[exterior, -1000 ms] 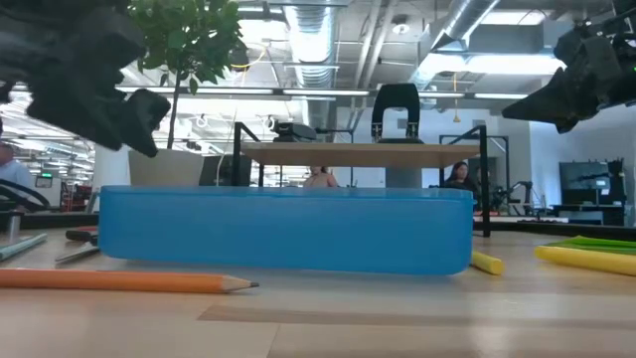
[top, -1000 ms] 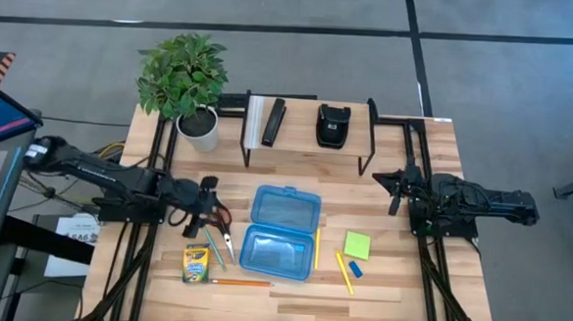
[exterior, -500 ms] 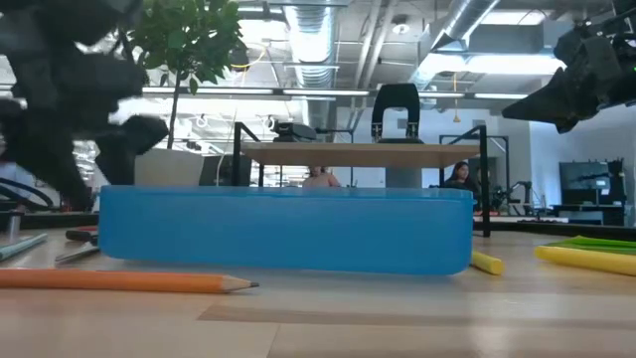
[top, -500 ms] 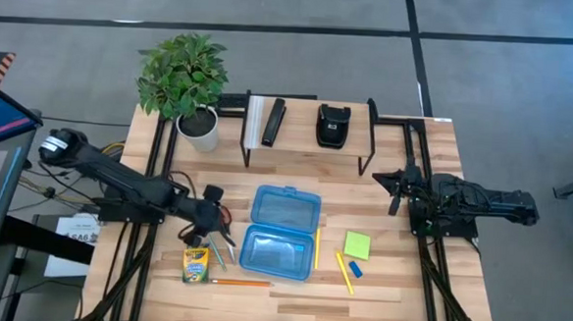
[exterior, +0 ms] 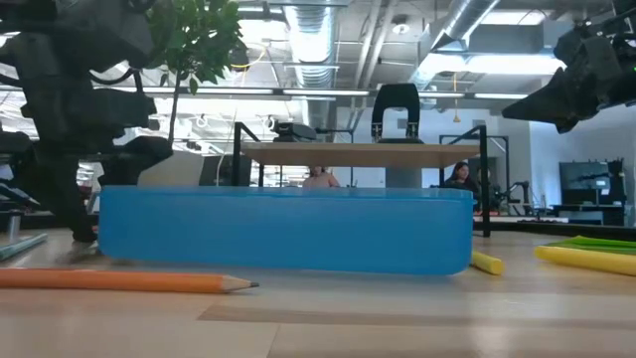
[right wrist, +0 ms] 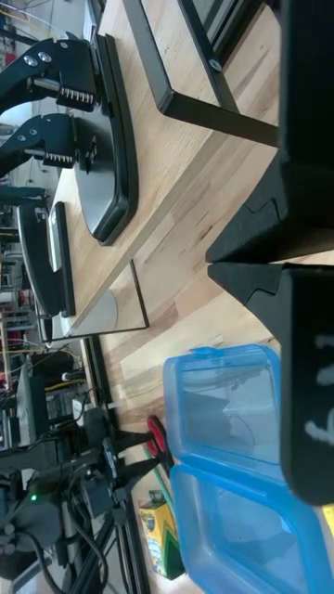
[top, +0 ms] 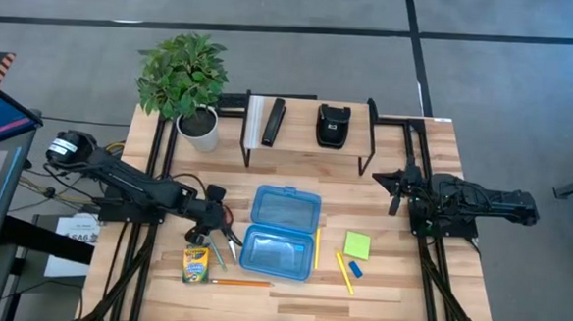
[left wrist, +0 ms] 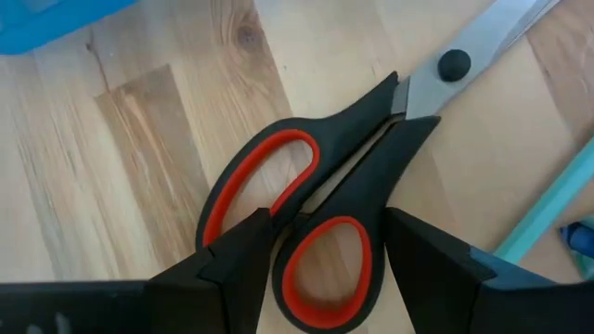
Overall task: Pack school essentials
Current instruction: Put the red scissors into the supply box
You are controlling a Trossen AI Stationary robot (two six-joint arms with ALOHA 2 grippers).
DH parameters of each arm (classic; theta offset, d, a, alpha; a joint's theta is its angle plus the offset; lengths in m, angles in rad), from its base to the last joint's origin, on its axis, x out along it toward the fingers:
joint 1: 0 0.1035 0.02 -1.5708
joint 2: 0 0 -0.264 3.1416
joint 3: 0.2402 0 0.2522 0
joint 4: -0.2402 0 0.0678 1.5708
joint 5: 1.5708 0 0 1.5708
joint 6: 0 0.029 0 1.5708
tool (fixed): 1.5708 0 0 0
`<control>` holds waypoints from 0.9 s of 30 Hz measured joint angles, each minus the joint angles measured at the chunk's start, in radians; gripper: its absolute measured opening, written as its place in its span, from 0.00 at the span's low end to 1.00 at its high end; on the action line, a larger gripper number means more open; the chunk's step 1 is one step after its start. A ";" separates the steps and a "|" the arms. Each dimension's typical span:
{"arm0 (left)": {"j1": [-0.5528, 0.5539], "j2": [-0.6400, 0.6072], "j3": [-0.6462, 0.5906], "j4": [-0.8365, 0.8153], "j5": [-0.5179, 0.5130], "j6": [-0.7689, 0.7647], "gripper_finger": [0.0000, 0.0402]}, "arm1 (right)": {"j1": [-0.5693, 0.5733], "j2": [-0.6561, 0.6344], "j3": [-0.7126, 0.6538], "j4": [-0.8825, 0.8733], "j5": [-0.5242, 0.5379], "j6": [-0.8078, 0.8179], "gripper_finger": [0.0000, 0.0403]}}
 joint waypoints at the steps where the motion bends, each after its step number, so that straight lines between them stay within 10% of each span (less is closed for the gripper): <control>1: 0.000 0.000 0.005 -0.007 0.000 0.000 0.49 | 0.000 0.000 0.000 0.000 0.000 0.000 0.06; 14: -0.009 0.002 0.073 -0.031 0.054 -0.004 0.49 | 0.000 0.000 0.000 0.000 0.000 0.000 0.06; 27: -0.042 0.011 0.073 -0.023 0.029 0.031 0.73 | 0.000 0.000 0.000 0.000 0.000 0.000 0.06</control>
